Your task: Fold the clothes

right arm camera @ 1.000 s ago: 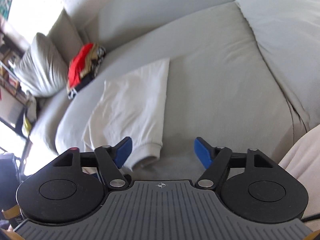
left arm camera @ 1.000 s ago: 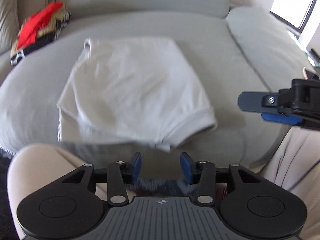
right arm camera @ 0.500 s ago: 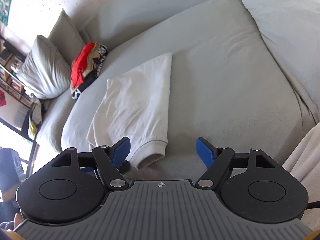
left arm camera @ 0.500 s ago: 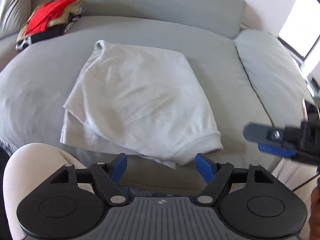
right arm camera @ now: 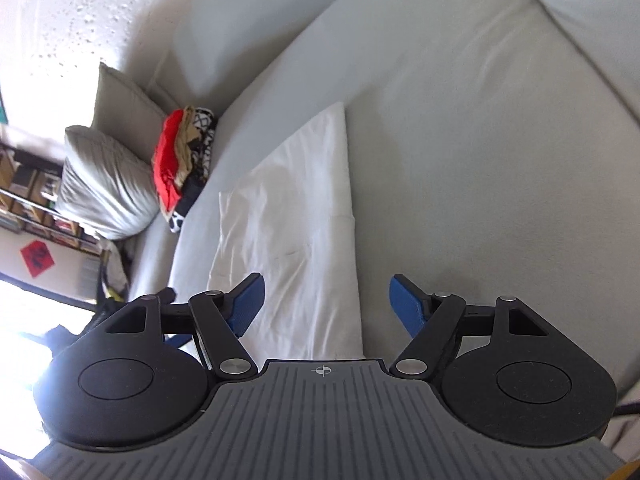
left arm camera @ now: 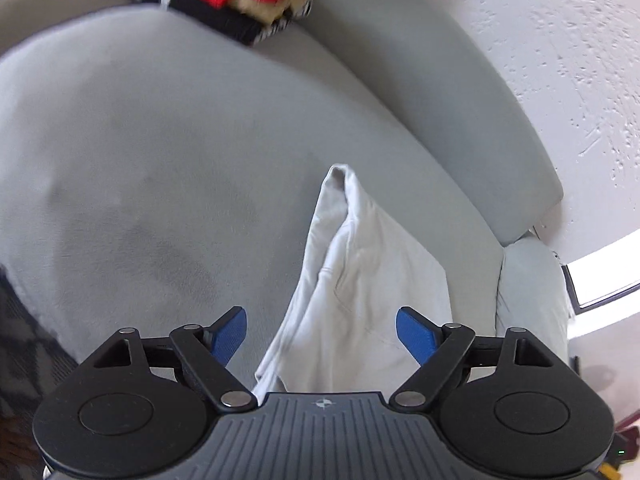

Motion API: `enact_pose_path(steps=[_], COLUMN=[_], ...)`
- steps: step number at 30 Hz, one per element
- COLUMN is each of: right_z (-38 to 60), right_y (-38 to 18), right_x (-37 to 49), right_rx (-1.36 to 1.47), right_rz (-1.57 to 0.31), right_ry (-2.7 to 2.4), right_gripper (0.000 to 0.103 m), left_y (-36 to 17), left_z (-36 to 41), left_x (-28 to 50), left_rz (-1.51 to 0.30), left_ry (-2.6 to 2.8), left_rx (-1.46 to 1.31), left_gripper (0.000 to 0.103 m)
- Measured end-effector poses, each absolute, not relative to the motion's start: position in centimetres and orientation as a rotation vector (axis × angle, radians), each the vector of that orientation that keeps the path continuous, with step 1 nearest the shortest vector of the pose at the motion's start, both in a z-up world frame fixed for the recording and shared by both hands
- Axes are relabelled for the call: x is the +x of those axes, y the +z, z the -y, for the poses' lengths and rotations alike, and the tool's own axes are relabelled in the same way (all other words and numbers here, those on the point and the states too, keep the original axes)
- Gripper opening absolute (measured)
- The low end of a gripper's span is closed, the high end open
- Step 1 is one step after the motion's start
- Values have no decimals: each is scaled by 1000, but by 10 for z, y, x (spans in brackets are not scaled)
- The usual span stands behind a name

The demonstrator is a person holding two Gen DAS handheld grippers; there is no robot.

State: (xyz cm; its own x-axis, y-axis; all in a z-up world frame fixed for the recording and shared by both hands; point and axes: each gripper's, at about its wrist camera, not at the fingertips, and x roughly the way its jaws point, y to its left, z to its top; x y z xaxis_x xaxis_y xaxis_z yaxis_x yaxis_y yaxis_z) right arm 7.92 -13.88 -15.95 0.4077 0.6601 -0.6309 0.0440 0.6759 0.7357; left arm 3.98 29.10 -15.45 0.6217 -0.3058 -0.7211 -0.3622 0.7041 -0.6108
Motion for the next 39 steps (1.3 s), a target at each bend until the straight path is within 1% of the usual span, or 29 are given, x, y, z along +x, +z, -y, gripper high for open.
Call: enact_pose_path(steps=[2,5,6,7,9,15,18,21,23,24,25,26,27,28,29,30,31,32,33,35,39], right_z=[138,138,138,137,136,122,111,102,97,95,93,93,92,92,90,86,80,72,64,51,54], right_y=[-168,-178,-181,-184,-188,-198,-208,-219,-226,-229,-233,-238,-242,-244,-242,-236,-227,-216,-205,-182,-132], right_x=[87,98,102,107,117,151,171,192,202,206,209,211,212,212,210,207,203,197,191,173,121], right_rx=[788,838,850,855,865,865,889,924,939,942,946,955,962,964,943,900,838,749,660,518,421], right_rz=[-1113,-1126,-1132,-1140,-1158,-1192,-1190,-1172,-1157,-1149,-1142,-1142,-1148,-1147,-1135,-1119,-1096,-1061,-1026,-941,-775], right_ry=[435,465,475,481,493,503,510,525,541,545,545,534,514,502,495,483,472,463,452,458,490], right_gripper=[73,72,69,65,60,58,58,57,53,46,35,29,12,4,4,4,5,7,7,6,5], left_y=[-167,-175,-178,-181,-188,-200,-208,-219,-224,-227,-229,-230,-229,-227,-224,-219,-211,-203,-194,-174,-125], left_z=[-297,-303,-304,-304,-300,-270,-263,-265,-267,-267,-266,-264,-261,-256,-251,-244,-236,-226,-214,-188,-141], left_x=[52,64,69,74,85,125,143,155,158,160,161,161,162,164,165,165,164,162,158,141,70], left_rz=[-976,-985,-995,-1012,-1048,-1166,-1172,-1142,-1113,-1098,-1083,-1070,-1063,-1064,-1072,-1083,-1095,-1099,-1095,-1034,-795], left_ry=[-12,-123,-151,-176,-232,-339,-362,-378,-378,-375,-368,-358,-347,-331,-306,-274,-235,-197,-162,-119,-88], left_rx=[-857,-914,-930,-933,-922,-798,-797,-859,-911,-929,-946,-956,-953,-929,-888,-829,-751,-661,-566,-401,-129], left_gripper=[80,80,80,80,79,80,84,84,84,84,84,83,79,76,67,52,43,23,14,7,6])
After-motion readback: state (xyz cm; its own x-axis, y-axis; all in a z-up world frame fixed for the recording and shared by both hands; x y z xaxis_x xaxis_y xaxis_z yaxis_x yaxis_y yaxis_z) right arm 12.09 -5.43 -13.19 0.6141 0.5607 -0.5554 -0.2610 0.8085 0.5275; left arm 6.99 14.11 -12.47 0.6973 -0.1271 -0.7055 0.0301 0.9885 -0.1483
